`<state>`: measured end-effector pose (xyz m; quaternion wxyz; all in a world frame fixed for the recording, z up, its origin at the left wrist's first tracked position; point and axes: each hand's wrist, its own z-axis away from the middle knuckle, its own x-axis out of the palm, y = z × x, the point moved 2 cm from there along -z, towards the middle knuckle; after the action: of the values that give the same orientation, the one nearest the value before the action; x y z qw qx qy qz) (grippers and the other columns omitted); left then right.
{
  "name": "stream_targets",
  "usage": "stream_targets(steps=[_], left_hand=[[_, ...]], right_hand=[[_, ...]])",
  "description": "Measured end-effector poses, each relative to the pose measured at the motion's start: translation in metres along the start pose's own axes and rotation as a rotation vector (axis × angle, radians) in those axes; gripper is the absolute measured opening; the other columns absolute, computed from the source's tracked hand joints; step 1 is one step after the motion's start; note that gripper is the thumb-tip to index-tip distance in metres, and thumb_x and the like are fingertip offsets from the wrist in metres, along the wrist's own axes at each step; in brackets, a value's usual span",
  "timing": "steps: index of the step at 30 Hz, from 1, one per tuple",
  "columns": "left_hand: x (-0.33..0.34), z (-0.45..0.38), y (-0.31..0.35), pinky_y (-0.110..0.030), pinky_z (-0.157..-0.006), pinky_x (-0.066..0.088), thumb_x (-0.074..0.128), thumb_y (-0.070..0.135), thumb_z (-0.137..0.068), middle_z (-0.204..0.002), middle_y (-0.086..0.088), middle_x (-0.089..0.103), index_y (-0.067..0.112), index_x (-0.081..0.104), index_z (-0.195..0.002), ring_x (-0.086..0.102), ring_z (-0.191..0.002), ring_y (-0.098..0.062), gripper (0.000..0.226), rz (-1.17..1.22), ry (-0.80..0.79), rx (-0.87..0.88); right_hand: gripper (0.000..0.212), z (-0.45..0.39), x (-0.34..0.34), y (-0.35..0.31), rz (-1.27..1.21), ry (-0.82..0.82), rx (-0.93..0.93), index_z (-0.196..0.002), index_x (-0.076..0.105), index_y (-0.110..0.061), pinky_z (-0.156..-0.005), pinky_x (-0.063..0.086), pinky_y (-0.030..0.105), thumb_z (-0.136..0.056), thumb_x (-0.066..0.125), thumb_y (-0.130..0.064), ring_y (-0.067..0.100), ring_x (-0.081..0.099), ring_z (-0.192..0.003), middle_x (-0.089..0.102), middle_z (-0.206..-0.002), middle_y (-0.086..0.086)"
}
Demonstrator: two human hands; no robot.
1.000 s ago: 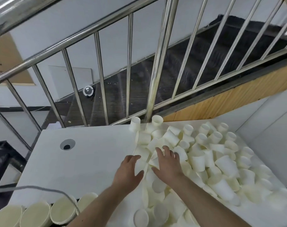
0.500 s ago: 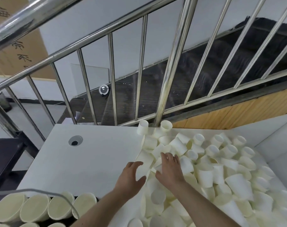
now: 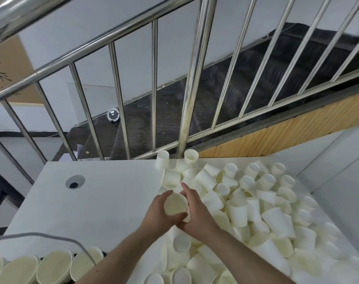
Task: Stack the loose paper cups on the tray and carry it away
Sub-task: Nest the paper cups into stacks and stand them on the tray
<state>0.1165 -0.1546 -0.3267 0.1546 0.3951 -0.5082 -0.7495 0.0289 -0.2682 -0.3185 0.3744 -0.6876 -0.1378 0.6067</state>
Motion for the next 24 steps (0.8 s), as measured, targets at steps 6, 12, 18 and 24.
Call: stream_targets(steps=[6, 12, 18, 24], left_hand=[[0.003, -0.004, 0.0, -0.023, -0.093, 0.04, 0.077, 0.037, -0.071, -0.128, 0.002, 0.049, 0.019, 0.04, -0.14, 0.049, -0.117, -0.013, 0.081, -0.022, 0.071, -0.062], [-0.002, -0.005, -0.004, -0.021, -0.092, 0.037, 0.076, 0.038, -0.074, -0.13, 0.0, 0.047, 0.018, 0.037, -0.141, 0.048, -0.117, -0.015, 0.08, -0.012, 0.107, -0.09], [-0.002, 0.001, -0.006, -0.017, -0.089, 0.033, 0.075, 0.041, -0.075, -0.131, 0.005, 0.045, 0.021, 0.035, -0.141, 0.045, -0.118, -0.01, 0.08, -0.071, 0.081, -0.082], [-0.009, -0.002, -0.008, -0.017, -0.089, 0.033, 0.074, 0.04, -0.075, -0.131, 0.006, 0.044, 0.022, 0.035, -0.142, 0.046, -0.119, -0.01, 0.079, -0.088, 0.092, -0.084]], right_hand=[[0.094, 0.008, -0.011, 0.017, 0.114, 0.082, 0.006, -0.153, 0.011, -0.027, -0.106, 0.027, 0.014, -0.08, 0.071, -0.037, 0.003, 0.027, -0.135, 0.026, -0.147, -0.011], [0.08, 0.009, -0.029, 0.06, 0.186, 0.336, 0.495, -0.149, 0.022, -0.014, -0.108, 0.037, 0.041, -0.088, 0.063, -0.042, 0.03, 0.021, -0.14, 0.021, -0.152, 0.012], [0.067, -0.01, -0.03, 0.077, 0.007, 0.303, 0.715, -0.141, 0.038, -0.011, -0.098, 0.04, 0.042, -0.088, 0.063, -0.045, 0.034, 0.032, -0.131, 0.032, -0.142, 0.015], [0.046, -0.024, -0.03, 0.082, -0.024, 0.308, 0.736, -0.124, 0.054, -0.01, -0.086, 0.039, 0.033, -0.09, 0.061, -0.04, 0.032, 0.045, -0.116, 0.045, -0.126, 0.014]])
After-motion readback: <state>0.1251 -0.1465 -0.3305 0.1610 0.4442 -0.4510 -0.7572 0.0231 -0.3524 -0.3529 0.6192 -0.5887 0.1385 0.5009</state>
